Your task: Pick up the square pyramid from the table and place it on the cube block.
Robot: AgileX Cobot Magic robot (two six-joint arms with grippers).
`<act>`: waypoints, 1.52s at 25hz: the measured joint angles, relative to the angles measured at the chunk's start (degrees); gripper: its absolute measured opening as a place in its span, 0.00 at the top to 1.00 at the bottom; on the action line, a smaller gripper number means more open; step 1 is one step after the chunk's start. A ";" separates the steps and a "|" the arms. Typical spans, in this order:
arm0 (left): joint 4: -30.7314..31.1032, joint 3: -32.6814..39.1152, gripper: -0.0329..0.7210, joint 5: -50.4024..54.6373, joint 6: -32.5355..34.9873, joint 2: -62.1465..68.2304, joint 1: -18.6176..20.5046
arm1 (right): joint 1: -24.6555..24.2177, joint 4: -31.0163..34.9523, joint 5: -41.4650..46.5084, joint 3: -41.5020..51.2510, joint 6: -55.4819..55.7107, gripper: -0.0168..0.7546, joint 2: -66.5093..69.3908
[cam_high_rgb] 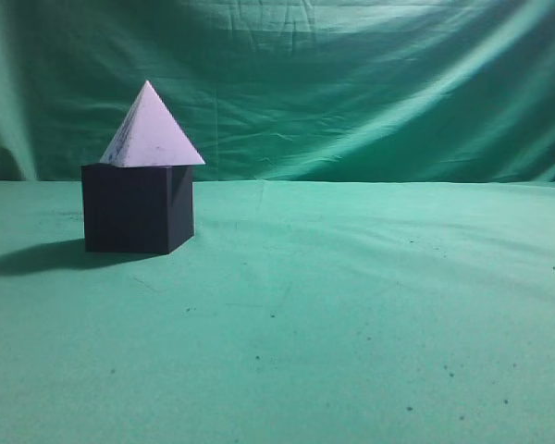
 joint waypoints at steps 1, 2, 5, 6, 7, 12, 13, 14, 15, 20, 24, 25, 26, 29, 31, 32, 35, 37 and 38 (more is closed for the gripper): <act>0.00 0.00 0.96 0.00 0.00 0.00 0.00 | 0.00 -2.00 0.02 0.80 3.59 0.98 -1.39; 0.00 0.00 0.96 0.00 0.00 0.00 0.00 | 0.00 -3.93 0.02 1.57 6.58 0.98 -2.73; 0.00 0.00 0.96 0.00 0.00 0.00 0.00 | -0.16 -9.53 0.01 4.13 12.35 0.98 -6.41; 0.00 0.00 0.96 0.00 0.00 0.00 0.00 | -1.23 -10.54 -0.76 5.37 12.89 0.98 -7.82; 0.00 0.00 0.96 0.00 0.00 0.00 0.00 | -2.66 -10.87 -2.13 7.33 13.19 0.98 -9.09; 0.00 0.00 0.96 0.00 0.00 0.00 0.00 | -16.09 -11.25 -14.49 21.02 13.58 0.98 -16.90; 0.00 0.00 0.96 0.00 0.00 0.00 0.00 | -19.33 -11.39 -16.98 23.59 13.58 0.98 -18.48; 0.00 0.00 0.96 0.00 0.00 0.00 0.00 | -22.18 -11.54 -19.52 26.56 13.58 0.98 -19.85; 0.00 0.00 0.96 0.00 0.00 0.00 0.00 | -25.52 -11.81 -21.64 29.38 13.58 0.98 -21.54; 0.00 0.00 0.96 0.00 0.00 0.00 0.00 | -38.02 -13.06 -24.07 40.26 13.67 0.98 -31.21; 0.00 0.00 0.96 0.00 0.00 0.00 0.00 | -45.11 -14.14 -26.92 47.46 13.67 0.98 -35.71; 0.00 0.00 0.96 0.00 0.00 0.00 0.00 | -46.25 -14.49 -28.43 49.57 13.67 0.98 -35.76; 0.00 0.00 0.96 0.00 0.00 0.00 0.00 | -47.34 -14.60 -30.12 51.64 13.67 0.98 -35.76; 0.00 0.00 0.96 0.00 0.00 0.00 0.00 | -48.50 -14.90 -33.82 56.65 13.67 0.98 -35.76; 0.00 0.00 0.96 0.00 0.00 0.00 0.00 | -48.50 -14.96 -33.83 58.15 13.67 0.98 -35.76; 0.00 0.00 0.96 0.00 0.00 0.00 0.00 | -48.50 -14.96 -33.18 58.27 13.67 0.98 -35.76; 0.00 0.00 0.96 0.00 0.00 0.00 0.00 | -48.50 -15.33 -30.97 58.37 13.67 0.98 -35.76; 0.00 0.00 0.96 0.00 0.00 0.00 0.00 | -48.50 -15.33 -30.54 58.37 13.67 0.98 -35.76; 0.00 0.00 0.96 0.00 0.00 0.00 0.00 | -48.50 -15.43 -30.45 58.37 13.67 0.98 -35.76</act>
